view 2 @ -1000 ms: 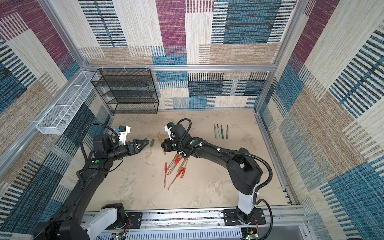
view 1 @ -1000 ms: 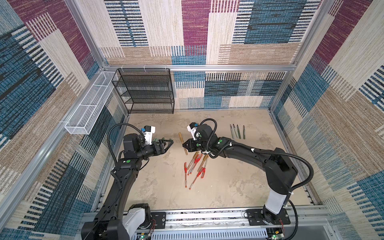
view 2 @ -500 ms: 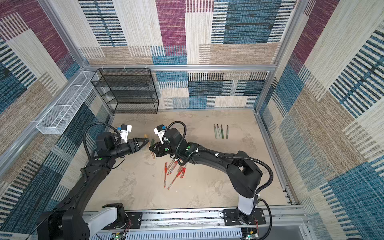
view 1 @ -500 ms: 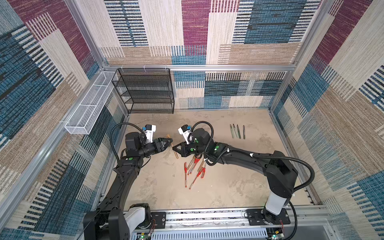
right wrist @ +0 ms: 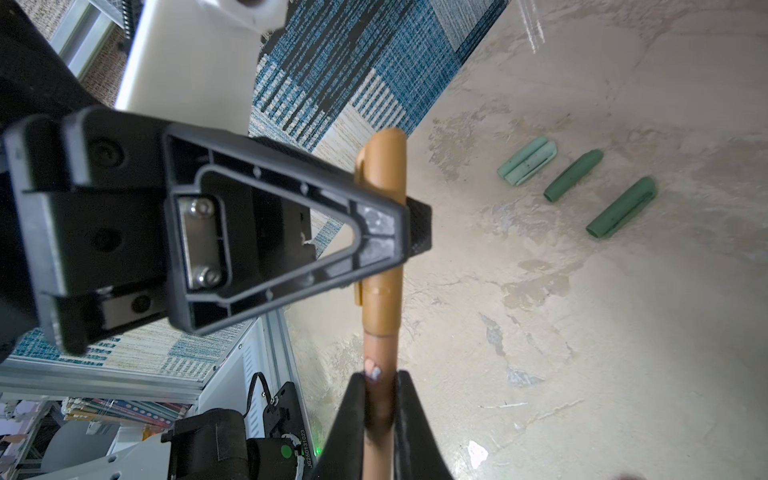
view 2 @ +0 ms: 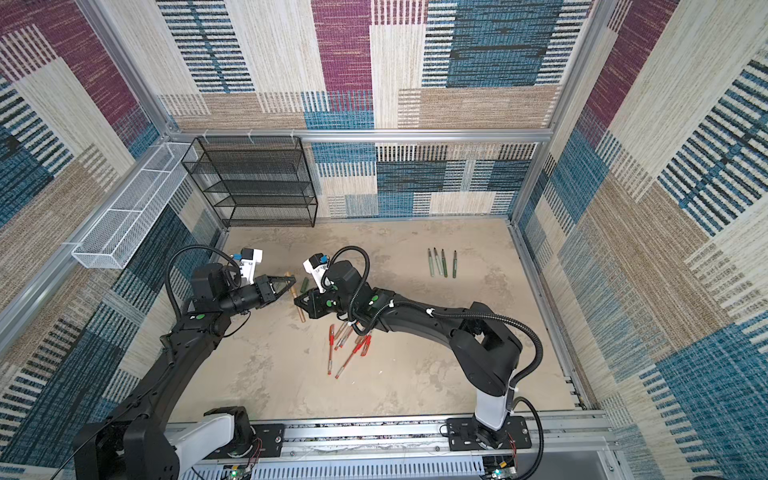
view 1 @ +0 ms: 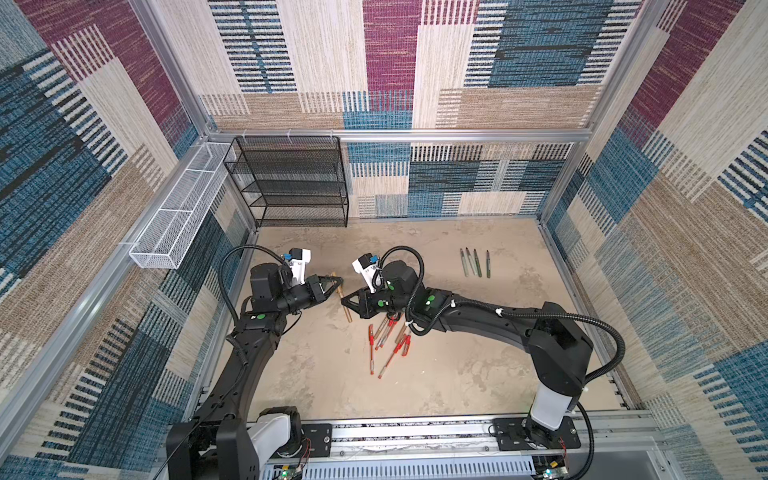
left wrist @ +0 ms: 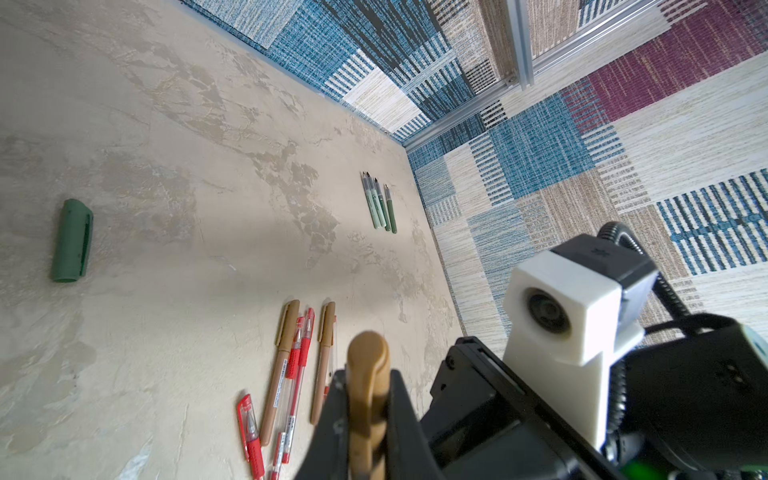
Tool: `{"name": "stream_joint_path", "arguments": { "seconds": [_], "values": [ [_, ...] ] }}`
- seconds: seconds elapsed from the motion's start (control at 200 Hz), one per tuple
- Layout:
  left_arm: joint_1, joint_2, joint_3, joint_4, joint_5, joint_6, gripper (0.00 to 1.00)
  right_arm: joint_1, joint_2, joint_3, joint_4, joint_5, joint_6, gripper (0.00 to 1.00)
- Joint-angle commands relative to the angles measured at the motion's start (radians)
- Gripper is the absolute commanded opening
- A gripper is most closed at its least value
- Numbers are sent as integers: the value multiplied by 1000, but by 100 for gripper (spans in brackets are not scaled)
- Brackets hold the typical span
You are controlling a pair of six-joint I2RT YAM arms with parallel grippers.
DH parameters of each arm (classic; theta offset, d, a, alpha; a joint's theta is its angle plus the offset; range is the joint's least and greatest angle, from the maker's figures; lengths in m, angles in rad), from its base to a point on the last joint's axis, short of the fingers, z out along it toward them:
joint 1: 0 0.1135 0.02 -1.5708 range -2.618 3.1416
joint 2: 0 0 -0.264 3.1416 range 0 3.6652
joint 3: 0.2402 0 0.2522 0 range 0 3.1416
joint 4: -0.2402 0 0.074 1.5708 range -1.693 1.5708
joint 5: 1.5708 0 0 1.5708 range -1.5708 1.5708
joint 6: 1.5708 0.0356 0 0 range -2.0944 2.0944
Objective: Open the pen caps
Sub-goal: 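Raise the pen cap-first toward the left gripper while left reaches for the cap, then close the left gripper on the tan cap and pull it off the pen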
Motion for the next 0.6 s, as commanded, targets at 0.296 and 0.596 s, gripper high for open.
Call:
{"name": "stream_joint_path", "arguments": {
  "seconds": [0.296, 0.596],
  "values": [
    [3, -7, 1, 20, 5, 4, 0, 4, 45, 53, -38, 12, -12, 20],
    [5, 0, 33, -38, -36, 43, 0, 5, 9, -36, -11, 21, 5, 0]
  ]
}}
